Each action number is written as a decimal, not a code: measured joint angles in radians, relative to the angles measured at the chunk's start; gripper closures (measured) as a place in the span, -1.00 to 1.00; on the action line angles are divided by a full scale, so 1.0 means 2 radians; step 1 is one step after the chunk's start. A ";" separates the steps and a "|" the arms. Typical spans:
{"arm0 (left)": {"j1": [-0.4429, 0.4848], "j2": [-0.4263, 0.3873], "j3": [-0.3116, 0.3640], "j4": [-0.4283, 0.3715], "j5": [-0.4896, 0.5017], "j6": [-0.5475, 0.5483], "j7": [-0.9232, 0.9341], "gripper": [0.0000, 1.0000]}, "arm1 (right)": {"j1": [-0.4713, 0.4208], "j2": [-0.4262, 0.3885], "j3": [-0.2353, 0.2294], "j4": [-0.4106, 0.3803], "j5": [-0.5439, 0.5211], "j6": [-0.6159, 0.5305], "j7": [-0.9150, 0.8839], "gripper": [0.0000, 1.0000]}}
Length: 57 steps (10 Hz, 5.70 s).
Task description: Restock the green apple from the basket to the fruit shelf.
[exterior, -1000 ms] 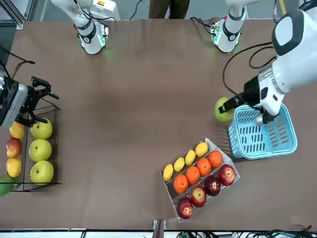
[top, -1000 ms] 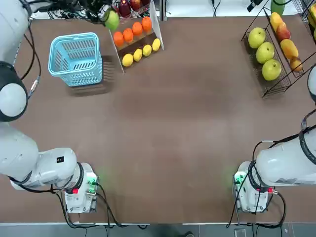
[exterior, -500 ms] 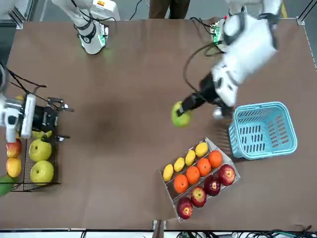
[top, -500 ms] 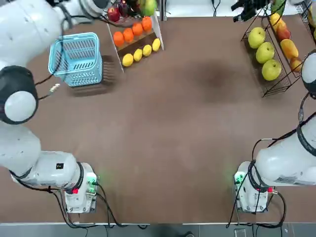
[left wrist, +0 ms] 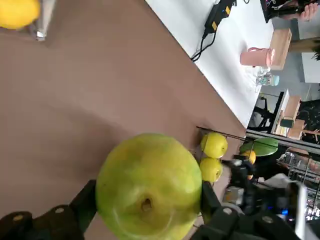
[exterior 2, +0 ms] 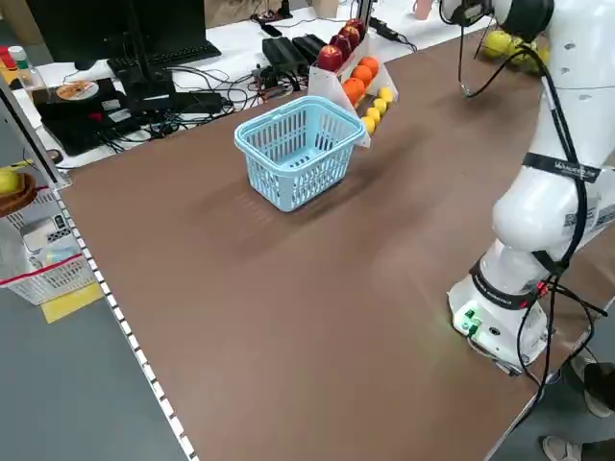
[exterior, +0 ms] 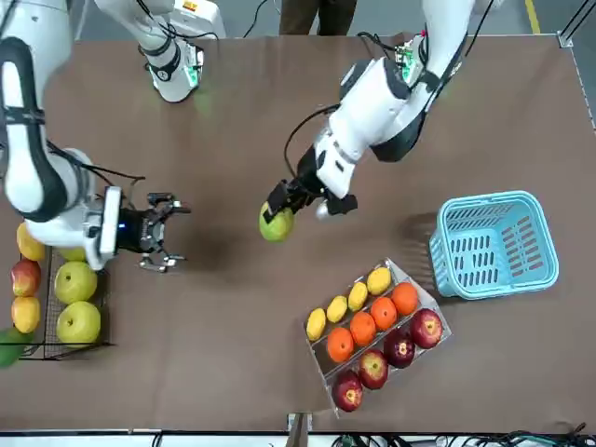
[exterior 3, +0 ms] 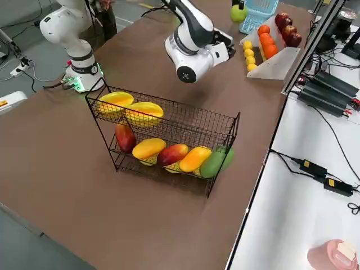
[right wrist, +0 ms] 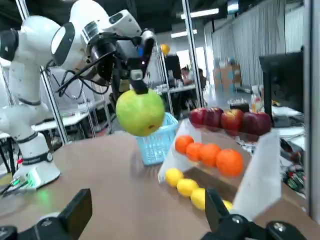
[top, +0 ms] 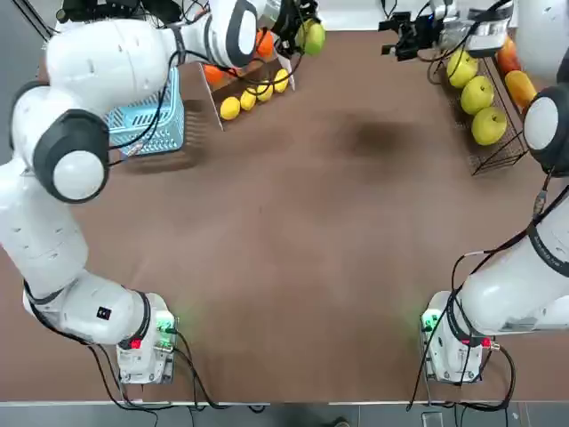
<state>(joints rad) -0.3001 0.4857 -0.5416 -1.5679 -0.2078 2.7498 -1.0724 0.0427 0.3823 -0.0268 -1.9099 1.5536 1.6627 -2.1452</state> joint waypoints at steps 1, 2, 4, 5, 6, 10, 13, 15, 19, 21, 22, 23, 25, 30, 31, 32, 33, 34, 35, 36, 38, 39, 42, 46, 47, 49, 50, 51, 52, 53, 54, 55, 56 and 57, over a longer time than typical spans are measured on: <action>-0.020 0.012 0.013 0.022 0.027 0.000 -0.032 -0.71 | 0.013 0.013 0.001 -0.013 0.029 -0.009 -0.031 -0.99; -0.045 0.017 0.028 0.036 0.037 -0.001 -0.050 -0.71 | 0.021 0.032 0.001 -0.019 0.055 -0.029 -0.055 -0.99; -0.087 0.021 0.059 0.041 0.038 -0.001 -0.058 -0.71 | 0.037 0.058 0.002 -0.029 0.139 -0.066 -0.081 -0.99; -0.106 0.023 0.077 0.041 0.038 -0.001 -0.061 -0.71 | 0.048 0.061 0.002 -0.036 0.172 -0.080 -0.088 -0.99; -0.123 0.024 0.092 0.041 0.038 -0.001 -0.065 -0.71 | 0.056 0.062 0.002 -0.040 0.186 -0.090 -0.090 -0.99; -0.145 0.032 0.103 0.044 0.038 -0.001 -0.073 -0.71 | 0.058 0.061 0.003 -0.051 0.188 -0.131 -0.091 -0.99; -0.153 0.034 0.104 0.046 0.038 -0.001 -0.074 -0.71 | 0.058 0.061 0.011 -0.065 0.188 -0.140 -0.091 -0.99; -0.162 0.035 0.110 0.050 0.038 -0.001 -0.078 -0.71 | 0.058 0.061 0.016 -0.067 0.188 -0.145 -0.091 -1.00; -0.227 0.050 0.173 0.064 0.038 -0.002 -0.102 -0.71 | 0.057 0.062 0.032 -0.078 0.188 -0.142 -0.095 -0.83; -0.230 0.049 0.176 0.067 0.038 -0.004 -0.103 -0.73 | 0.056 0.062 0.032 -0.079 0.188 -0.147 -0.095 -0.83; -0.229 0.049 0.177 0.070 0.038 -0.003 -0.105 -0.97 | 0.056 0.062 0.034 -0.079 0.188 -0.157 -0.095 -0.83; -0.227 0.048 0.177 0.073 0.038 -0.006 -0.105 -1.00 | 0.056 0.062 0.034 -0.079 0.189 -0.163 -0.095 -0.83; -0.220 0.040 0.181 0.083 0.038 -0.048 -0.105 -1.00 | 0.056 0.062 0.035 -0.081 0.188 -0.170 -0.095 -0.83; -0.111 -0.042 0.162 0.082 0.038 -0.279 -0.052 -1.00 | 0.042 0.053 -0.020 -0.046 0.127 -0.143 0.016 -0.83; -0.084 -0.059 0.160 0.063 0.038 -0.292 -0.029 -1.00 | 0.039 0.041 -0.040 -0.017 0.097 -0.120 0.057 -0.83; -0.057 -0.075 0.159 0.036 0.038 -0.297 -0.008 -1.00 | 0.038 0.024 -0.052 0.012 0.063 -0.085 0.099 -0.83; -0.028 -0.087 0.160 0.015 0.039 -0.307 0.016 -1.00 | 0.038 0.004 -0.057 0.036 0.019 -0.042 0.143 -0.83; 0.007 -0.096 0.160 0.007 0.039 -0.338 0.052 -1.00 | 0.038 -0.015 -0.058 0.058 -0.037 -0.001 0.188 -0.83; 0.047 -0.108 0.160 0.006 0.040 -0.378 0.095 -1.00 | 0.040 -0.031 -0.058 0.075 -0.096 0.035 0.236 -0.83; 0.091 -0.125 0.160 0.006 0.040 -0.416 0.153 -1.00 | 0.044 -0.044 -0.058 0.085 -0.153 0.062 0.286 -0.83; 0.166 -0.154 0.160 0.001 0.040 -0.475 0.283 -1.00 | 0.055 -0.053 -0.057 0.104 -0.250 0.094 0.386 -0.83; 0.189 -0.161 0.162 -0.004 0.040 -0.489 0.346 -1.00 | 0.060 -0.054 -0.057 0.117 -0.286 0.096 0.443 -0.83; 0.189 -0.164 0.201 -0.001 0.041 -0.503 0.469 -1.00 | 0.070 -0.057 -0.057 0.171 -0.397 0.074 0.651 -0.83; 0.155 -0.173 0.228 0.022 0.086 -0.535 0.499 -1.00 | 0.065 -0.060 -0.111 0.226 -0.503 -0.030 0.817 -0.83; 0.153 -0.174 0.237 0.024 0.086 -0.543 0.500 -1.00 | 0.056 -0.061 -0.117 0.253 -0.534 -0.058 0.832 -0.83; 0.152 -0.180 0.268 0.026 0.079 -0.560 0.510 -1.00 | 0.029 -0.063 -0.117 0.314 -0.594 -0.108 0.829 -0.83; 0.152 -0.183 0.270 0.026 0.079 -0.565 0.511 -1.00 | 0.016 -0.063 -0.116 0.340 -0.628 -0.122 0.809 -0.83; 0.150 -0.185 0.269 0.026 0.079 -0.566 0.511 -1.00 | 0.002 -0.064 -0.113 0.360 -0.663 -0.129 0.780 -0.83; 0.148 -0.185 0.268 0.026 0.079 -0.566 0.511 -1.00 | -0.011 -0.064 -0.112 0.372 -0.694 -0.130 0.747 -0.83; 0.147 -0.185 0.268 0.026 0.079 -0.566 0.511 -1.00 | -0.021 -0.063 -0.112 0.377 -0.725 -0.125 0.718 -0.83; 0.147 -0.185 0.268 0.029 0.081 -0.566 0.511 -1.00 | -0.025 -0.061 -0.111 0.380 -0.759 -0.109 0.697 -0.83; 0.148 -0.186 0.268 0.037 0.085 -0.566 0.511 -1.00 | -0.026 -0.056 -0.111 0.381 -0.783 -0.088 0.679 -0.83; 0.148 -0.186 0.268 0.042 0.089 -0.566 0.511 -1.00 | -0.027 -0.049 -0.111 0.381 -0.795 -0.068 0.660 -0.83; 0.148 -0.186 0.268 0.043 0.093 -0.566 0.511 -1.00 | -0.031 -0.040 -0.113 0.381 -0.800 -0.052 0.637 -0.83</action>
<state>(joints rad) -0.0038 0.1142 -0.0057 -1.4817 -0.0216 1.6171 -0.0512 -0.0189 0.3021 -0.2522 -1.1486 -0.0462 1.5590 -0.8703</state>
